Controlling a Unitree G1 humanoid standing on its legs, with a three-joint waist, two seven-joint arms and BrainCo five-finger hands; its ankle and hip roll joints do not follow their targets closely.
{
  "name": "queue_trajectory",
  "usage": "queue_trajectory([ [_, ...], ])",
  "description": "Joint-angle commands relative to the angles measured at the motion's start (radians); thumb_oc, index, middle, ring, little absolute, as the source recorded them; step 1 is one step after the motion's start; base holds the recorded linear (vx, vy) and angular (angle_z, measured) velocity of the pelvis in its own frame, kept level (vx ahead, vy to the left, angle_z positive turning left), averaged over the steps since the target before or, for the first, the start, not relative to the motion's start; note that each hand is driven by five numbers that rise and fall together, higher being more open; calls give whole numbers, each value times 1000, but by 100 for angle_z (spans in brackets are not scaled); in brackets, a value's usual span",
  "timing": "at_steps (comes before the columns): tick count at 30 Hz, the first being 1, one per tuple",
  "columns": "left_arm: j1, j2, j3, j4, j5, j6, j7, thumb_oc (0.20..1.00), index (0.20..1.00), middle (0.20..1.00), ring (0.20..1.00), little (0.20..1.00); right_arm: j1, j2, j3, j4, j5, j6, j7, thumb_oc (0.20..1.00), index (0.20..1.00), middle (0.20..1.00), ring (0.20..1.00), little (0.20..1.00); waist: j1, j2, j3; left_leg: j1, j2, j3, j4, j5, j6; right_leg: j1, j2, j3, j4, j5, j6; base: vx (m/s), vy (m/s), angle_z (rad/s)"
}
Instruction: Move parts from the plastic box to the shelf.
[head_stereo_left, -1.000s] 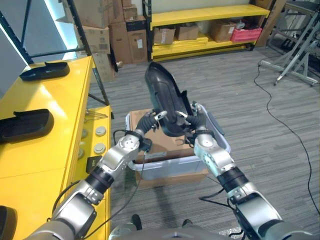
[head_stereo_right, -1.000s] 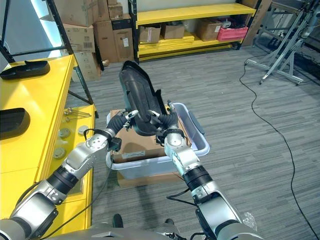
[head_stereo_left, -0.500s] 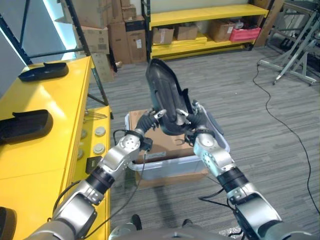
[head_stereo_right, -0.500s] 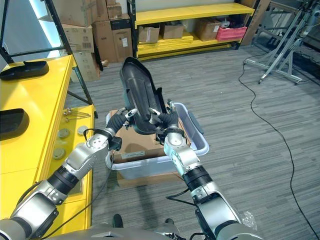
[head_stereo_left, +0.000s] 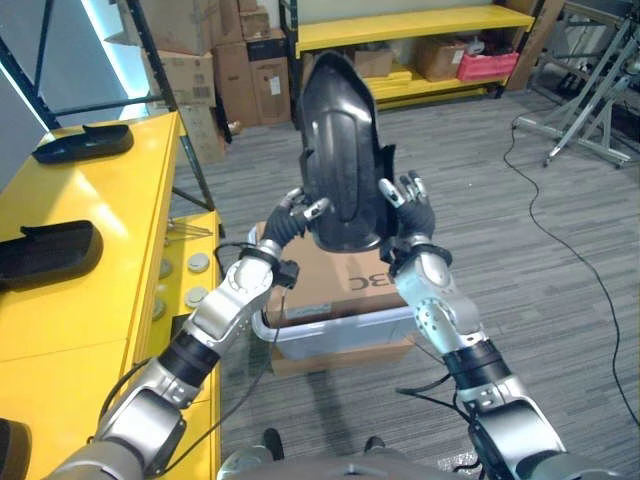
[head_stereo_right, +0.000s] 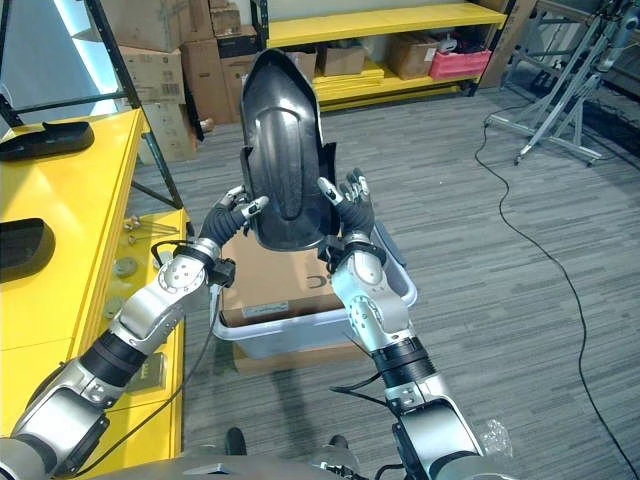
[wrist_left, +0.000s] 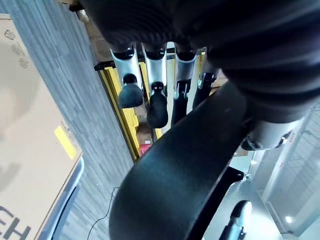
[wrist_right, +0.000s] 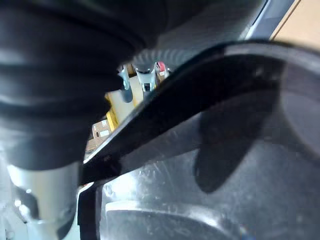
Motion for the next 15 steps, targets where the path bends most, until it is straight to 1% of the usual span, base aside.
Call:
queue_trajectory([
  [1, -94, 8, 50, -56, 81, -161, 61, 200, 200, 200, 200, 200, -18, -5, -74, -97, 22, -89, -9, 1000, 1000, 1000, 1000, 1000, 14, -1, -16, 78, -5, -21, -2, -135, 11, 35, 13, -30, 1, -87, 33, 0, 0, 0],
  [3, -88, 27, 71, -59, 81, -181, 71, 200, 200, 200, 200, 200, 1, -14, -101, -114, 25, -95, -20, 1000, 1000, 1000, 1000, 1000, 11, -3, -15, 78, -5, -19, -2, -135, 11, 33, 13, -28, 1, -87, 33, 0, 0, 0],
  [6, -83, 35, 82, -60, 67, -188, 78, 200, 200, 200, 200, 200, 16, -19, -118, -124, 42, -102, -15, 1000, 1000, 1000, 1000, 1000, 9, -4, -16, 78, -4, -17, -2, -135, 10, 32, 13, -25, 1, -87, 34, 0, 0, 0],
  [9, -72, 33, 85, -60, 101, -190, 96, 200, 200, 200, 200, 200, 37, -20, -137, -147, 54, -113, -6, 1000, 1000, 1000, 1000, 1000, 4, -6, -15, 78, -4, -15, -2, -135, 11, 30, 14, -18, 1, -87, 34, 11, -6, -7],
  [15, -60, 33, 86, -59, 134, -188, 109, 200, 200, 200, 200, 200, 54, -22, -154, -188, 51, -105, -16, 1000, 1000, 1000, 1000, 1000, -4, -7, -13, 79, -2, -9, -2, -135, 10, 28, 15, -8, 1, -87, 35, 2, -2, -3],
])
